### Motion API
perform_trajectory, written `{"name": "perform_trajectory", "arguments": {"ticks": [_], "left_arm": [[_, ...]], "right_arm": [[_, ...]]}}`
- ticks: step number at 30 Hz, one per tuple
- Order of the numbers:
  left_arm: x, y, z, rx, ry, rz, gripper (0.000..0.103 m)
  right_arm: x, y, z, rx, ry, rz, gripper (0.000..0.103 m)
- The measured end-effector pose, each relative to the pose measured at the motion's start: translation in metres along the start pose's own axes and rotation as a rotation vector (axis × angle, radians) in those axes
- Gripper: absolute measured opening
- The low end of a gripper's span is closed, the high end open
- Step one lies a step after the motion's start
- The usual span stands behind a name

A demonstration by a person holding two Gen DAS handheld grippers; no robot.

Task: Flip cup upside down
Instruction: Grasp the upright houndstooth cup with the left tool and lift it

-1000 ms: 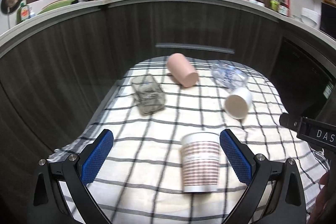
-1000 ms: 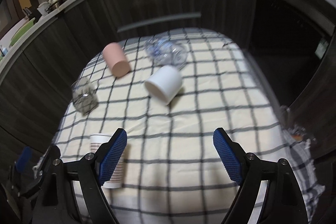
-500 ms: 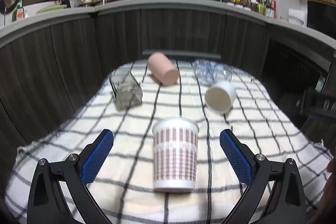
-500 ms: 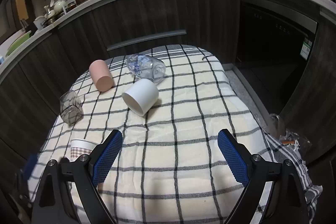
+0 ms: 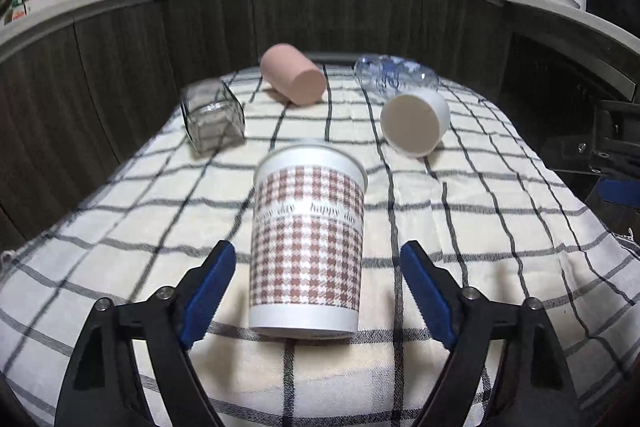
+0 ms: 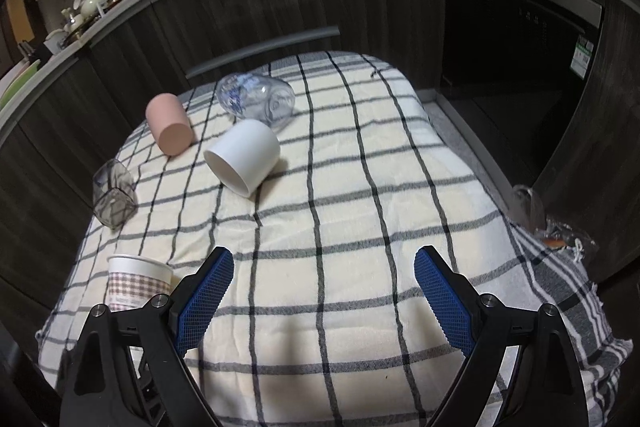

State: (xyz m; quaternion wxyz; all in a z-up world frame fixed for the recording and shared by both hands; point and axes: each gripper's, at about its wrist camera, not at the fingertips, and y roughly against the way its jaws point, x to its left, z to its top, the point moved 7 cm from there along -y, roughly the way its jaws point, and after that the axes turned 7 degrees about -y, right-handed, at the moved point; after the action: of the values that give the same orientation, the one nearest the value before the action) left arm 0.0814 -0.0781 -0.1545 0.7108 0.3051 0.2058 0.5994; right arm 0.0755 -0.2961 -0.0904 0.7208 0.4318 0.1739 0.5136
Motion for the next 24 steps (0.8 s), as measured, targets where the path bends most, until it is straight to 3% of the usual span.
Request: {"name": "perform_trajectory", "arguments": {"ticks": [6, 15, 20, 24], "left_arm": [[0.002, -0.008, -0.007, 0.039, 0.010, 0.004, 0.059], [0.008, -0.002, 0.003, 0.057, 0.030, -0.041, 0.058], [0.008, 0.003, 0.017, 0.189, -0.017, -0.075, 0.058], [0.003, 0.004, 0.025, 0.397, -0.076, -0.141, 0.058]], "right_arm": [[-0.006, -0.009, -0.003, 0.029, -0.020, -0.015, 0.092], [-0.005, -0.005, -0.003, 0.032, -0.027, -0.006, 0.092], [0.001, 0.010, 0.006, 0.036, -0.050, 0.023, 0.092], [0.006, 0.018, 0.013, 0.070, -0.078, 0.053, 0.092]]}}
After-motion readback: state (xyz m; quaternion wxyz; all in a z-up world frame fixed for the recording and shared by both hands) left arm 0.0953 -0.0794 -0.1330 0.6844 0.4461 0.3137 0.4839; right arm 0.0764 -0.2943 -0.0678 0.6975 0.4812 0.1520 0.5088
